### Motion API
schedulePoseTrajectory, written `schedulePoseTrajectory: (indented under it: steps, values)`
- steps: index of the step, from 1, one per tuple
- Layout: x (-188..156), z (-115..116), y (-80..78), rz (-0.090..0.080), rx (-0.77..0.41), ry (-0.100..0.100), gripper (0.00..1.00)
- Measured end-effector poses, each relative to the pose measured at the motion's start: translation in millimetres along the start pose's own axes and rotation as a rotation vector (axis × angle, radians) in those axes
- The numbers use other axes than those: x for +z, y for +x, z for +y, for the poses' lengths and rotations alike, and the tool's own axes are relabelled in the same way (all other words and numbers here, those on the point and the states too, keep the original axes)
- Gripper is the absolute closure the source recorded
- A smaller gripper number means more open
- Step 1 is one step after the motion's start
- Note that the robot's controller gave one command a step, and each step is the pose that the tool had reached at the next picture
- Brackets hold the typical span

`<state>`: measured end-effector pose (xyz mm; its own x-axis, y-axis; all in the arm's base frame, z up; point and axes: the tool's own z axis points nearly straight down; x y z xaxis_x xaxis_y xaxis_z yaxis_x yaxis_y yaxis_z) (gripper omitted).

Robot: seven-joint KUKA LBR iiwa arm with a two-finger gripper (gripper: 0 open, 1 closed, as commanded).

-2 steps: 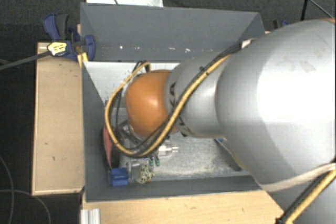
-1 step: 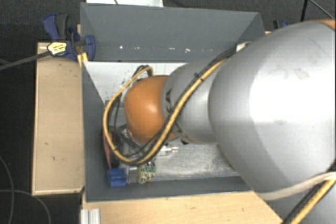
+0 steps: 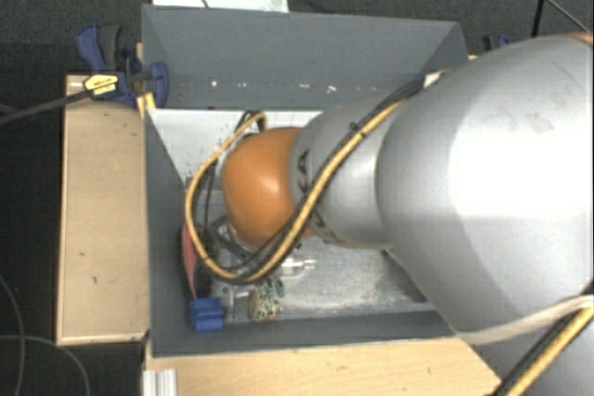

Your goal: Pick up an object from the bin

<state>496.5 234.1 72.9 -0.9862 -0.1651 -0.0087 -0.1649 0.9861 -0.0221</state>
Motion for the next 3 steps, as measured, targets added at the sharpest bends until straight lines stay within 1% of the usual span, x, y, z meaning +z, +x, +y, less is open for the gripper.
schedulePoseTrajectory:
  steps: [1,2,3]
  values:
    - [-4,-110,-11.7,0.005,0.005,-0.019,0.00]
    - [-4,-104,-10.9,0.006,0.002,-0.023,1.00]
    - [-143,-101,-18.2,-0.003,-0.016,-0.023,1.00]
